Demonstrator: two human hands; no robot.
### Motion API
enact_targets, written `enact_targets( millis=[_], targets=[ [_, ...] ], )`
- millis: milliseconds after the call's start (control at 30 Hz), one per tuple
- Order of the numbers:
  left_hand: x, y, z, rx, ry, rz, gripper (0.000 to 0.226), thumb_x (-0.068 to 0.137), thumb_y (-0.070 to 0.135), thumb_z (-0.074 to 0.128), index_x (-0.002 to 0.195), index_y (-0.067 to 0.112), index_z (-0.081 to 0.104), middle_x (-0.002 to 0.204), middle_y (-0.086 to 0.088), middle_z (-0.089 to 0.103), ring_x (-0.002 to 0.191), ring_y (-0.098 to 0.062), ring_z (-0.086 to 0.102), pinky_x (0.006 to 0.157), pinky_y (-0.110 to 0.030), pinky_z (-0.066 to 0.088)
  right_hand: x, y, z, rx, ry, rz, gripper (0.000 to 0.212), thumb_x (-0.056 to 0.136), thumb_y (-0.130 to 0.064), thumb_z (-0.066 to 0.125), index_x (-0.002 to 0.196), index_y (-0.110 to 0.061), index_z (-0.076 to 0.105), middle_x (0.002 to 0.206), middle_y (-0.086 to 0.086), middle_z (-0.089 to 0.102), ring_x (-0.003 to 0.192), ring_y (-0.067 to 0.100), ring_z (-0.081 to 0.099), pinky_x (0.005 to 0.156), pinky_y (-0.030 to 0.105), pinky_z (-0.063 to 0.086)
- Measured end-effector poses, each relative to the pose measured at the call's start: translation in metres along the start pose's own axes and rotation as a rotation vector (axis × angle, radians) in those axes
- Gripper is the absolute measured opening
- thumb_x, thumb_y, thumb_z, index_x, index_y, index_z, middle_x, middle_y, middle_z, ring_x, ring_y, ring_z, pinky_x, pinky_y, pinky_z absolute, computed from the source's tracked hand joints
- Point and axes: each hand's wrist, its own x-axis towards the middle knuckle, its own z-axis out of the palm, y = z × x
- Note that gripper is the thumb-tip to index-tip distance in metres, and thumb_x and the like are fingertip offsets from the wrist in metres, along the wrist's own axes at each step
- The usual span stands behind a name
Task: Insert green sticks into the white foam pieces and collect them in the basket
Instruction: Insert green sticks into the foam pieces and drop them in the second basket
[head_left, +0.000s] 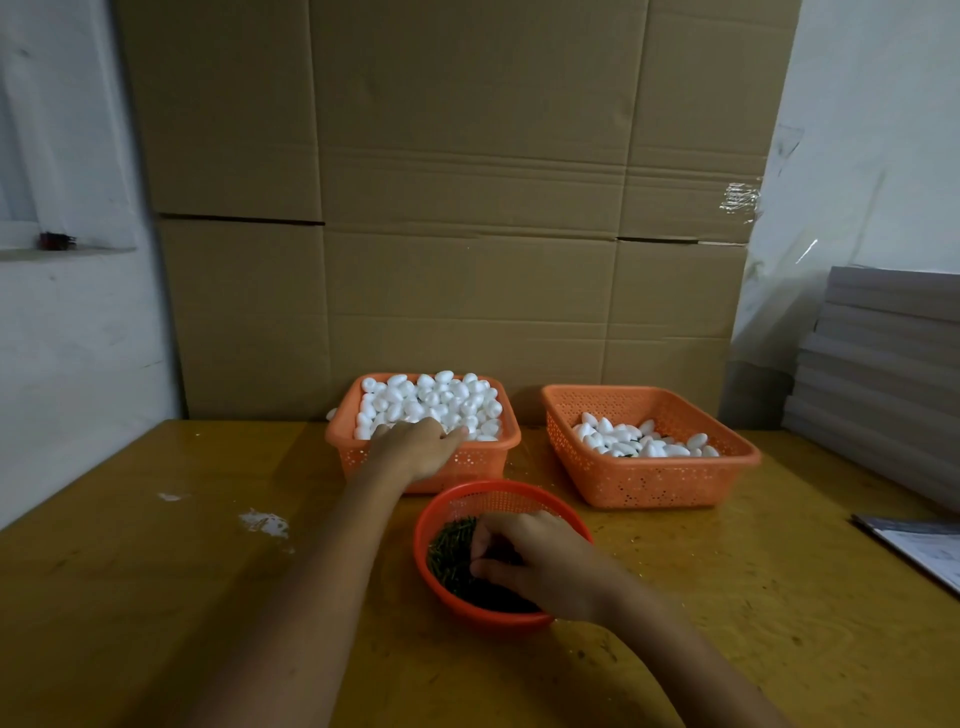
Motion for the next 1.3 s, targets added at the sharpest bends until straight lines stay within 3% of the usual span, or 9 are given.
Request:
enact_targets(
  millis=[100,233,300,367,433,600,767,1033,1300],
  targets=[
    [0.004,0.000,0.003,-0.025,0.022,-0.006,0.061,0.107,0.064,0.027,0.106,0.017,0.066,0.127,-0.009,0.070,0.128,-0.031,0.057,0.119,-0.051,0.025,0.000,0.000,0.001,0.006,0.007,0.000,0.012,0.103,-0.033,0.063,0.114,-0.028,0.064,0.114,-0.009,0.068,0.103,0.009,0.063,0.085,0.038,0.053],
    [0.003,-0.003,0.006,-0.226,0.174,0.028,0.053,0.106,0.051,0.050,0.066,0.016,0.056,0.071,0.000,0.064,0.082,-0.024,0.063,0.090,-0.044,0.047,0.000,0.000,0.001,-0.002,0.019,-0.003,0.012,0.102,-0.034,0.064,0.113,-0.028,0.064,0.115,-0.009,0.068,0.105,0.009,0.063,0.087,0.039,0.053],
    [0.000,-0.003,0.006,-0.461,0.330,0.049,0.036,0.100,0.032,0.067,0.073,0.010,0.073,0.074,-0.001,0.072,0.078,-0.018,0.067,0.072,-0.035,0.049,0.000,0.000,0.001,-0.007,0.017,-0.007,0.011,0.102,-0.033,0.064,0.113,-0.028,0.064,0.115,-0.008,0.068,0.105,0.010,0.063,0.088,0.040,0.052],
    [-0.006,0.000,0.004,-0.684,0.506,0.041,0.009,0.090,0.018,0.079,0.082,0.014,0.081,0.083,0.007,0.077,0.083,-0.009,0.071,0.069,-0.020,0.049,0.000,0.000,0.000,-0.012,0.011,-0.006,0.012,0.103,-0.032,0.062,0.114,-0.026,0.063,0.116,-0.006,0.067,0.106,0.012,0.062,0.089,0.041,0.052],
    [-0.013,0.002,0.004,-0.853,0.596,0.033,0.011,0.084,0.010,0.083,0.079,0.019,0.080,0.082,0.011,0.077,0.081,-0.007,0.073,0.070,-0.017,0.051,0.000,0.000,0.000,-0.013,0.015,-0.003,0.013,0.104,-0.032,0.061,0.115,-0.025,0.061,0.116,-0.005,0.066,0.106,0.013,0.061,0.089,0.041,0.051],
    [-0.033,0.012,0.013,-1.034,0.515,0.073,0.023,0.075,0.006,0.090,0.076,0.019,0.071,0.082,0.009,0.075,0.082,-0.003,0.073,0.071,-0.009,0.048,0.001,-0.001,0.001,0.040,0.192,0.000,0.009,0.106,-0.028,0.058,0.109,-0.020,0.058,0.104,-0.007,0.069,0.095,0.011,0.062,0.085,0.039,0.049],
    [-0.057,0.022,0.024,-1.134,0.340,0.089,0.041,0.075,0.004,0.090,0.101,0.023,0.066,0.102,0.005,0.076,0.084,-0.002,0.074,0.067,-0.014,0.054,0.005,0.004,0.008,0.113,0.423,0.071,0.005,0.104,-0.021,0.063,0.104,-0.023,0.058,0.088,-0.010,0.070,0.083,0.007,0.067,0.079,0.038,0.055],
    [-0.072,0.018,0.036,-1.100,0.181,0.197,0.022,0.083,0.014,0.088,0.098,0.026,0.077,0.106,0.014,0.079,0.096,-0.006,0.077,0.086,-0.031,0.060,0.010,0.012,0.012,0.199,0.665,0.096,0.005,0.098,-0.018,0.072,0.102,-0.020,0.070,0.090,-0.018,0.071,0.087,-0.003,0.068,0.073,0.015,0.053],
    [-0.064,0.014,0.036,-1.166,0.214,0.209,0.023,0.093,0.018,0.080,0.114,0.016,0.072,0.115,-0.004,0.077,0.091,-0.019,0.079,0.078,-0.027,0.061,0.014,0.016,0.008,0.318,0.709,0.153,0.013,0.101,-0.013,0.066,0.114,-0.010,0.069,0.103,-0.005,0.076,0.084,0.009,0.073,0.076,0.036,0.061]
  ],
)
